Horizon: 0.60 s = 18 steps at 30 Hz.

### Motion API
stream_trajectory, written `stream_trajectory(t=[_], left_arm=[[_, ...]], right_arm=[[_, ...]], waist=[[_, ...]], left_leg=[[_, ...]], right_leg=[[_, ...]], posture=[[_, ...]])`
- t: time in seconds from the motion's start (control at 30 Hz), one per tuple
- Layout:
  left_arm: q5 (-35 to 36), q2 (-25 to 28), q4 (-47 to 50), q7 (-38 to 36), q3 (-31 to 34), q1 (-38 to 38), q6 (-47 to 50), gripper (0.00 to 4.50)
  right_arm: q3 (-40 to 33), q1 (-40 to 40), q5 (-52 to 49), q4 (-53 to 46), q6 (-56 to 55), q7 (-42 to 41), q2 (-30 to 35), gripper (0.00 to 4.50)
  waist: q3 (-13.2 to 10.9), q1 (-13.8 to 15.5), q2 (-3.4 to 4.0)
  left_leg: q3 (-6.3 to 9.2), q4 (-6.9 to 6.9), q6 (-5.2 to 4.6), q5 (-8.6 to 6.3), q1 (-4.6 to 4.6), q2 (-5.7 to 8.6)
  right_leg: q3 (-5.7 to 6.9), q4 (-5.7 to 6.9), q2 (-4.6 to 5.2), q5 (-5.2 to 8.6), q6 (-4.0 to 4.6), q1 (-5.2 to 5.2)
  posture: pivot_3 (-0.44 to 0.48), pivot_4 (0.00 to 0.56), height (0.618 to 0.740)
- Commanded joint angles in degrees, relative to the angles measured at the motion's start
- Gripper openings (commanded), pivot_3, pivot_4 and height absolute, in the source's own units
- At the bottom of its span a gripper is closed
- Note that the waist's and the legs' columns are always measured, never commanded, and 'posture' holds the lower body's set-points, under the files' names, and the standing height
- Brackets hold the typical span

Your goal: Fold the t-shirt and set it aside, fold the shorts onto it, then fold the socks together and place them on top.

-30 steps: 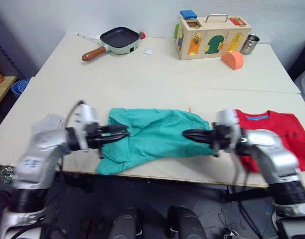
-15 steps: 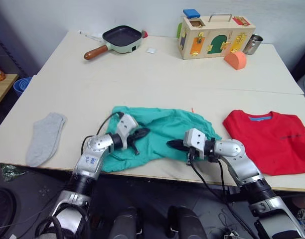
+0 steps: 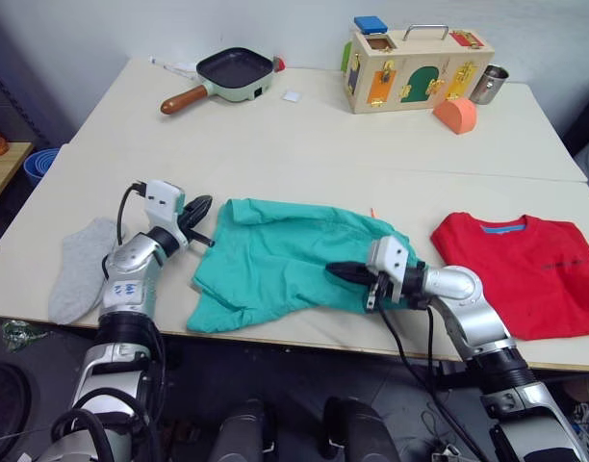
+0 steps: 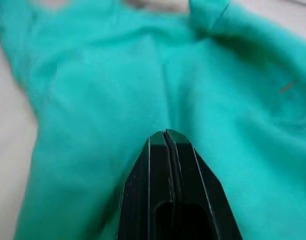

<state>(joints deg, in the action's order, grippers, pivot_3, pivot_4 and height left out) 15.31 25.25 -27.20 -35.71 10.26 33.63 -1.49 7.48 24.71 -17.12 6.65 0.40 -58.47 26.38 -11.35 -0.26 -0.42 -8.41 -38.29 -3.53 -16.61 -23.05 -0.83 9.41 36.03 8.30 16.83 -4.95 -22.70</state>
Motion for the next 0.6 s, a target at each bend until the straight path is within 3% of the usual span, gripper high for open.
stream_trajectory(t=[0.03, 0.13, 0.2, 0.3, 0.53, 0.6], left_arm=[[6.10, 2.21, 15.15, -10.15, -1.69, -4.41, 1.55, 0.04], [5.90, 3.16, 22.89, -12.87, -5.36, -8.51, 5.33, 0.04], [1.07, 2.92, 21.89, -11.27, -8.44, -9.70, 4.52, 0.04], [-0.39, 1.13, 20.87, -9.28, -10.10, -10.34, 5.82, 0.04], [-7.22, -0.58, 18.25, -3.99, -15.18, -13.23, 11.99, 0.04], [-2.34, -2.89, 17.17, -2.70, -11.39, -15.12, 15.98, 0.04]], right_arm=[[-2.14, 1.97, -3.64, -6.00, 5.45, 1.45, -0.22, 0.00], [0.64, 3.56, 1.89, -5.69, 7.40, 6.40, -1.53, 0.00], [3.67, 4.15, 7.55, -3.44, 6.78, 9.78, -2.58, 0.00], [5.76, 4.67, 12.09, -0.40, 5.68, 12.68, -3.76, 0.00], [3.48, 7.71, 17.24, 11.57, -1.83, 18.59, -3.22, 0.00], [0.76, 9.37, 16.34, 16.22, -5.23, 18.07, -0.97, 0.00]], waist=[[0.00, 0.00, 0.00], [0.00, -0.10, 0.00], [0.01, 0.02, 0.01], [0.00, 0.00, 0.01], [0.01, -0.21, 0.01], [0.04, -0.20, 0.07]], left_leg=[[0.02, -0.01, 0.00, 0.00, -0.01, 0.00], [0.02, 0.00, 0.02, -0.01, 0.01, 0.00], [0.02, 0.01, 0.04, -0.02, 0.05, 0.00], [-0.03, 0.03, 0.05, -0.02, 0.08, 0.00], [-0.06, 0.06, 0.04, -0.01, -0.02, 0.01], [-0.06, 0.08, 0.04, -0.01, 0.01, 0.00]], right_leg=[[0.01, -0.02, -0.01, 0.00, 0.00, 0.01], [-0.01, -0.02, 0.01, 0.00, 0.00, 0.01], [-0.02, 0.00, 0.00, 0.00, 0.01, 0.03], [-0.06, 0.03, -0.05, 0.01, 0.01, 0.02], [-0.07, 0.01, -0.14, 0.01, 0.01, -0.08], [-0.08, 0.01, -0.30, 0.01, 0.01, -0.06]], posture=[[0.000, 0.150, 0.740], [0.000, 0.150, 0.740], [0.000, 0.150, 0.740], [0.000, 0.150, 0.740], [0.000, 0.150, 0.740], [0.000, 0.150, 0.740]])
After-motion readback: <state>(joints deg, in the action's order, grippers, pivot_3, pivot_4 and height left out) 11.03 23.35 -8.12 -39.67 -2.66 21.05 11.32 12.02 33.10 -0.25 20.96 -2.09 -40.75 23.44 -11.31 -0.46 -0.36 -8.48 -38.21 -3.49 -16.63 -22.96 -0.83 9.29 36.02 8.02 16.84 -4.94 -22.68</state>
